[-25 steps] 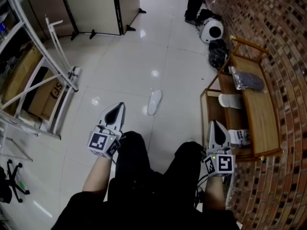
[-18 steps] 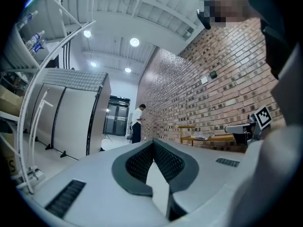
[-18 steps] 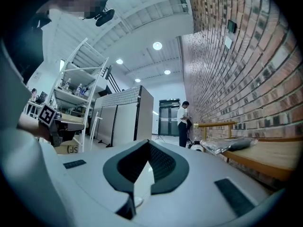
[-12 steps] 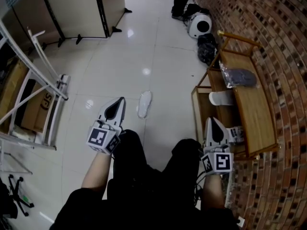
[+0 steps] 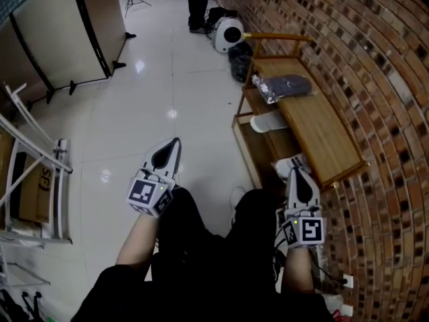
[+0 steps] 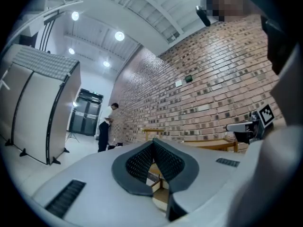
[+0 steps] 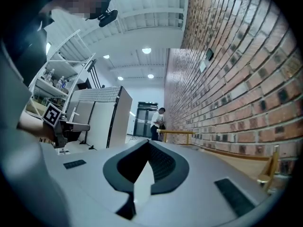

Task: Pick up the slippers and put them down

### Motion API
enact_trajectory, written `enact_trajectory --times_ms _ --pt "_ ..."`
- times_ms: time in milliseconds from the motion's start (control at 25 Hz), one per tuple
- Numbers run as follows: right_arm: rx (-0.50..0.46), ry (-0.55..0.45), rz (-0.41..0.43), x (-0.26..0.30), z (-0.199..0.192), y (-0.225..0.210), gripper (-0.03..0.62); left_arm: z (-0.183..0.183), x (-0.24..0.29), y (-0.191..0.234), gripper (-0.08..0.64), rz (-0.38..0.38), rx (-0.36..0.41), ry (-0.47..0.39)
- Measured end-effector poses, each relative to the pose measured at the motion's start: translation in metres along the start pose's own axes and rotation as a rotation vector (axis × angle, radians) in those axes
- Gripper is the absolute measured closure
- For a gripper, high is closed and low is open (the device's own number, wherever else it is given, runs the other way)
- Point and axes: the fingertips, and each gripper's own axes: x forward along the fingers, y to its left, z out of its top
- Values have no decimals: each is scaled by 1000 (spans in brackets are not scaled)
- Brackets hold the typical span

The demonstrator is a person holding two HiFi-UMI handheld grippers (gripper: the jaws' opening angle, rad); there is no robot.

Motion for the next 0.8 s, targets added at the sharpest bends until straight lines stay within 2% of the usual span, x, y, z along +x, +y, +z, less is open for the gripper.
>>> enact_trajectory --times_ms 160,560,800 --pt "-3 -25 -78 -34 9 -28 583 5 24 -48 560 -83 -25 28" --pt "-4 -46 -254 -106 10 -91 584 2 70 -156 560 -312 -10 28" --pt "0 -39 -312 -129 5 -114 584 -7 83 -190 560 -381 -23 40"
